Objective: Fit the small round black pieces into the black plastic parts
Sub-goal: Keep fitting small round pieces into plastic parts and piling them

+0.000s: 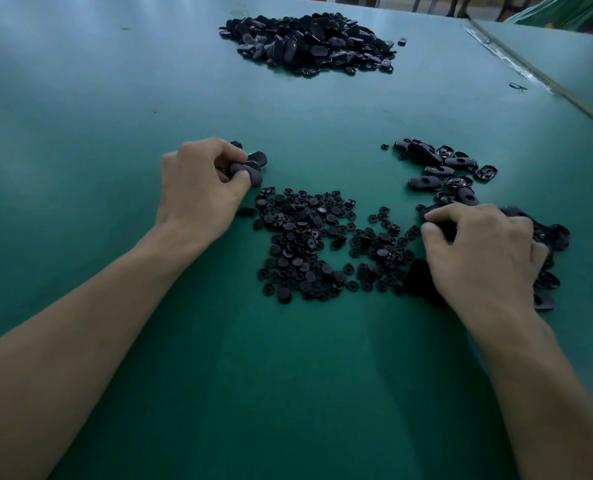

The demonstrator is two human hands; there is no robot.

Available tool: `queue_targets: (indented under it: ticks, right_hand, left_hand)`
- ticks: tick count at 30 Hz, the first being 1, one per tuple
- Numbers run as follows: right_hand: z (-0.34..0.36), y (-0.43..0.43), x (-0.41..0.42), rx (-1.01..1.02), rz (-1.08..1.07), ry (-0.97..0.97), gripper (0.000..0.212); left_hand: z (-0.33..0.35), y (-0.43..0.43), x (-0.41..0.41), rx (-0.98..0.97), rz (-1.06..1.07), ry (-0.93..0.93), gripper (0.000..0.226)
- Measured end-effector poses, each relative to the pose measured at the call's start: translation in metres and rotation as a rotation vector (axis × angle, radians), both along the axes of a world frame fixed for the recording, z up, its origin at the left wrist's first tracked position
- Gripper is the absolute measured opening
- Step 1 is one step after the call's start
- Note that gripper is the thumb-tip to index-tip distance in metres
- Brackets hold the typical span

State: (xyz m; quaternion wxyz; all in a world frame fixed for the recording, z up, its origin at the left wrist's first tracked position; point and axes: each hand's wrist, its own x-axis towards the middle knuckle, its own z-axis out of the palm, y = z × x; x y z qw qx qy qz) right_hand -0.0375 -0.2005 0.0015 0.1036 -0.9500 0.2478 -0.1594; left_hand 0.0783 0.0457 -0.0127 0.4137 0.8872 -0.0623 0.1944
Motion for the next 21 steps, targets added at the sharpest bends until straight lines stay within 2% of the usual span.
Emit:
queue_targets:
  ticks: [5,10,17,21]
  right_hand:
    - [-0.002,0.002,0.004,0.002,-0.012,-0.014,0.018]
    - [-0.004,0.004,0.005,0.006,0.0,-0.059,0.012]
    - [-0.004,0.001,0.009,0.034,0.014,-0.009,0.014]
    - [-0.005,-0.001,0.009,0.046,0.027,-0.026,0.014]
  left_hand:
    - [-0.001,0.002,0.003,0.091,0.02,-0.014,0.023]
    - [-0.002,0.003,0.004,0.09,0.009,-0.028,0.029]
    - [0.003,-0.01,-0.012,0.088,-0.089,-0.227,0.008]
    - [0.004,-0.024,-0.025,-0.095,-0.168,-0.202,0.013]
